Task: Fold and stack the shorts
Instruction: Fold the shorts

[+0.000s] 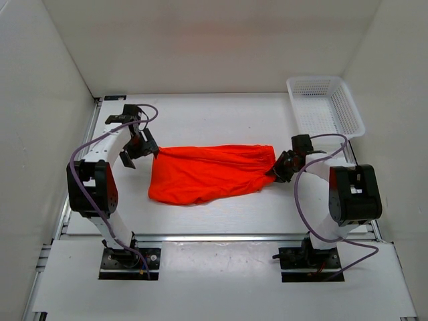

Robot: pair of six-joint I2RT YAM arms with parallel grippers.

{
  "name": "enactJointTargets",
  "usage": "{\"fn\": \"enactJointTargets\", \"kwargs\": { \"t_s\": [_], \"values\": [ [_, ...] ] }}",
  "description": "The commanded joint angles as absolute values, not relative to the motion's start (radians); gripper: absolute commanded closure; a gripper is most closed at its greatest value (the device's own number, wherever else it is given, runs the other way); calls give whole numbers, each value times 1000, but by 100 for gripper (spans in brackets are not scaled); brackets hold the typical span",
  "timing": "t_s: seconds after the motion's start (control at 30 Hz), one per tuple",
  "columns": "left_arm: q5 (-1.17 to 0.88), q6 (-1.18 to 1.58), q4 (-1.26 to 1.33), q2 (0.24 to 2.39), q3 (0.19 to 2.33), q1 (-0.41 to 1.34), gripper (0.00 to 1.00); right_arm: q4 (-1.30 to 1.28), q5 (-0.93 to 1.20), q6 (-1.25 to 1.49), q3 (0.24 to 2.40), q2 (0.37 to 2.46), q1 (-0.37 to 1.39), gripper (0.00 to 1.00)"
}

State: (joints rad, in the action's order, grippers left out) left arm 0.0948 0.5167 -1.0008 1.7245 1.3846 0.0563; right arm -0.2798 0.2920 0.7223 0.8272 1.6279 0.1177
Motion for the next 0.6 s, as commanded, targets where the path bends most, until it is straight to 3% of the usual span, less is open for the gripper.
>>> {"fn": "enactJointTargets", "kwargs": {
  "t_s": [0.0,0.1,0.13,0.47,0.57],
  "values": [
    [81,522,-970,1718,1355,37,3,-274,177,704,836,1655,118,77],
    [37,531,-945,1764,1313,25,7,-340,131,664,877,1643,118,98],
    [28,531,-945,1776,1313,14,8,-359,112,643,906,1632,118,100],
    [-47,522,-907,1795,1252,27,9,-621,-48,451,1118,1574,127,100],
    [-98,532,-881,1815,1227,66,23,-679,-112,431,1179,1556,167,100]
  ]
}}
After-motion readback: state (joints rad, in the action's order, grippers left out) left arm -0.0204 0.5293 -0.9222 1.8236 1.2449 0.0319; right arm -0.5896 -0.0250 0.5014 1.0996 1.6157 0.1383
